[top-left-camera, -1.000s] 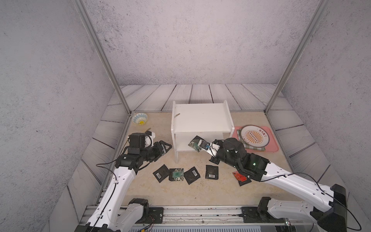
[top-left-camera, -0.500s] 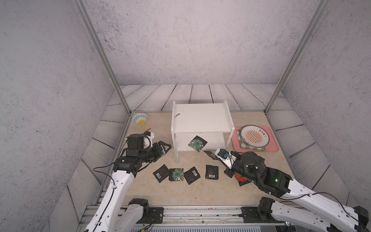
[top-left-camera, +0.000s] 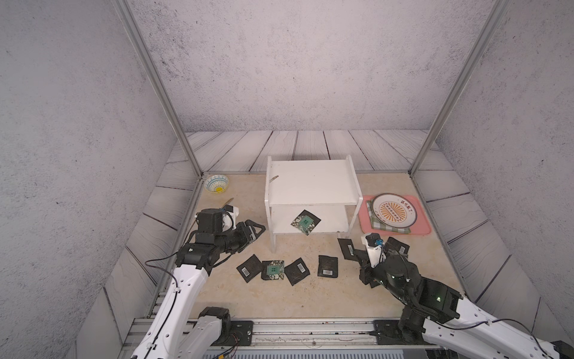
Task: Remove the tea bags from the shelf
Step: Place the tea bag at the center of the board.
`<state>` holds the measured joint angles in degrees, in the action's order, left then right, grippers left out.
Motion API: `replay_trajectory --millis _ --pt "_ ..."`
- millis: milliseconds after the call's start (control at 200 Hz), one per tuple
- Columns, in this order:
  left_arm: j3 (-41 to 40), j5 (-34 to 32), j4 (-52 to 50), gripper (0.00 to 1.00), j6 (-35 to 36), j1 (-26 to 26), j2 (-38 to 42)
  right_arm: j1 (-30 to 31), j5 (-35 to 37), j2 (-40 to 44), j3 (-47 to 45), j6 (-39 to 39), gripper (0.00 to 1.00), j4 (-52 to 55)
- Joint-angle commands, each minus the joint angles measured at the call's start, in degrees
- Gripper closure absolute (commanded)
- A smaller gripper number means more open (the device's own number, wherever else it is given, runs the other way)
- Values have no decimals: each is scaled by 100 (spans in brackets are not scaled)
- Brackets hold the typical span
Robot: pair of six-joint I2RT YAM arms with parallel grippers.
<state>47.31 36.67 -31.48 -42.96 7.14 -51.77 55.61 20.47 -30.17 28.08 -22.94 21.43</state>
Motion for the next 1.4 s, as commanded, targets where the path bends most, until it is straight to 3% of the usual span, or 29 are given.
replay_trajectory --millis 0,150,510,911,986,1216,1391 --pt "-95 16 -25 34 4 -37 62 -92 273 190 -262 -1395 100 239" --pt "-99 34 -7 34 13 -35 35 -404 130 275 -492 -2106 100 536" --pt "-145 7 -22 34 45 -37 62 -1694 -1835 -157 -1237 -2971 100 -452" --pt "-161 -9 12 34 38 -37 35 -2038 -2188 -878 -1458 -3067 100 -613" --pt "-152 -8 0 34 45 -37 36 -2110 -2131 -842 -1446 -3041 94 -487" --pt "-152 -1 11 34 40 -37 43 -2225 -1780 -568 -1307 -2997 59 154" --pt "-139 -1 -16 34 45 -37 66 -2239 -1652 -363 -1055 -2796 57 470"
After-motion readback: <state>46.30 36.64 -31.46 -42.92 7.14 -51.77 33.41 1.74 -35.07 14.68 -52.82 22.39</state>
